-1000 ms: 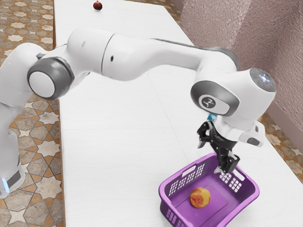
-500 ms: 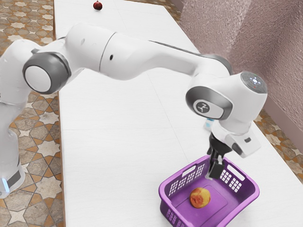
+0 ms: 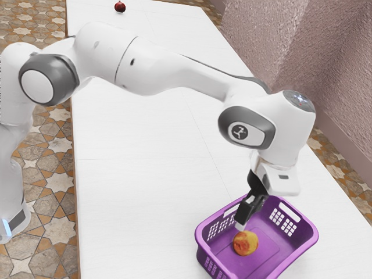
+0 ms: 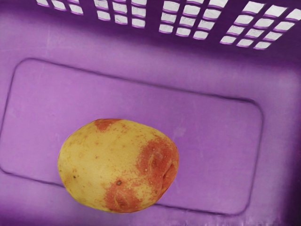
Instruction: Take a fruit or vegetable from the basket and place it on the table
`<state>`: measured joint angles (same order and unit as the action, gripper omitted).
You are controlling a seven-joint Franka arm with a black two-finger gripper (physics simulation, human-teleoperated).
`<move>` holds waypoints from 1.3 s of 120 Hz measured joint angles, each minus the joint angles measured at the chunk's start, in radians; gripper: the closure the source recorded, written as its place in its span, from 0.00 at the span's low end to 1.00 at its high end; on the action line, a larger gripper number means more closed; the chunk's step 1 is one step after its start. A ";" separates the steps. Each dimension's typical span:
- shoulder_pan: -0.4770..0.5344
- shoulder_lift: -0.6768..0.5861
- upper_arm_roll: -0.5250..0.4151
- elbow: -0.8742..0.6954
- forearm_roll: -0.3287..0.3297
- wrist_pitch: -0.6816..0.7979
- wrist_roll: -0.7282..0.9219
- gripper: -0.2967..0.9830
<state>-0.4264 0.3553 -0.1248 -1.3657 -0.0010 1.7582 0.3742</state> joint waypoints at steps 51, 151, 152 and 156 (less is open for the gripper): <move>0.043 0.154 -0.012 0.053 -0.051 0.035 0.295 0.23; 0.064 0.201 -0.031 0.051 -0.066 0.115 0.469 0.48; 0.063 0.199 -0.032 0.053 -0.064 0.116 0.468 0.48; 0.062 0.189 -0.042 0.066 -0.052 0.119 0.467 0.48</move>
<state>-0.3641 0.5439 -0.1670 -1.2993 -0.0531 1.8769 0.8412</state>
